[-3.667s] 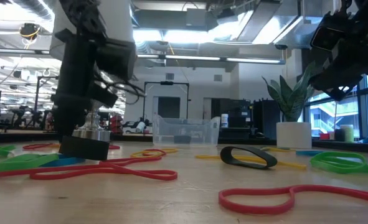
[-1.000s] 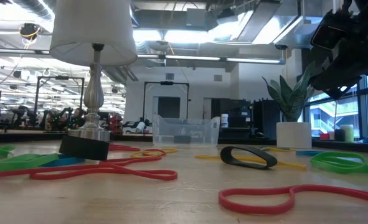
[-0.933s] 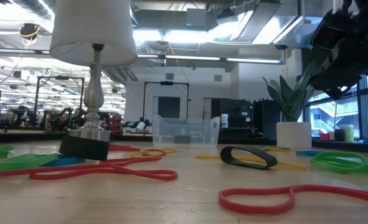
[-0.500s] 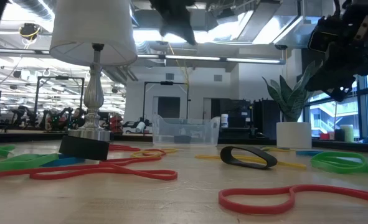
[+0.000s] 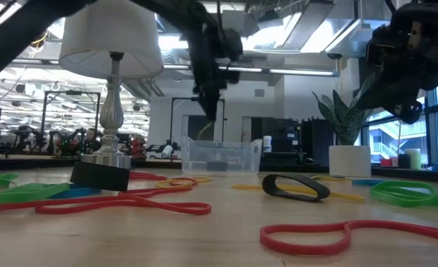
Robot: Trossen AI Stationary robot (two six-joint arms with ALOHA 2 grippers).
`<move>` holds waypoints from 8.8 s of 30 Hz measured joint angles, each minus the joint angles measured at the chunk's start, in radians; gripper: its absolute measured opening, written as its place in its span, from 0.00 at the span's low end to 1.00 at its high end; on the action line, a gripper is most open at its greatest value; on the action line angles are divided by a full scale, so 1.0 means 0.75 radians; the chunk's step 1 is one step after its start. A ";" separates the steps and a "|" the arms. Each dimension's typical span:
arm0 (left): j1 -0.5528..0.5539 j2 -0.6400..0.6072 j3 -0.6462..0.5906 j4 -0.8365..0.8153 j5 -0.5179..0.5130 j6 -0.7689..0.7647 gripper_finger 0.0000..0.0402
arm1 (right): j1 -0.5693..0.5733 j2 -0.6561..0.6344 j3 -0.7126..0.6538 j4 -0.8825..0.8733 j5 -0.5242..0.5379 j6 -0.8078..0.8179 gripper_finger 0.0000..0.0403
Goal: Pick and place rubber bands into bin
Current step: Put the yellow rubber band into the transparent bin, then put the blue rubber band into the transparent bin, then put the red rubber band into the transparent bin
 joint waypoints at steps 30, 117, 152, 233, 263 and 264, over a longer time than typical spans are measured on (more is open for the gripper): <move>0.039 0.110 0.001 -0.089 0.102 -0.293 0.26 | -0.042 0.078 0.000 0.028 0.068 -0.036 0.00; -0.754 -1.936 -1.742 0.655 0.058 -0.875 0.01 | -0.489 0.872 0.340 -0.703 -0.350 0.354 0.21; -0.754 -1.936 -1.742 0.654 0.054 -0.874 0.01 | -0.796 1.146 1.686 -1.181 0.003 -0.465 0.00; -0.799 -1.135 -1.245 0.505 0.070 -0.789 0.01 | -0.378 0.418 0.698 -0.609 -0.197 -0.328 0.02; -0.635 -0.599 -1.246 0.389 0.190 -0.891 0.18 | -0.015 0.301 0.316 -0.290 -0.198 -0.176 0.03; -0.635 -0.595 -1.246 0.385 0.191 -0.840 0.17 | -0.015 0.301 0.316 -0.290 -0.198 -0.179 0.03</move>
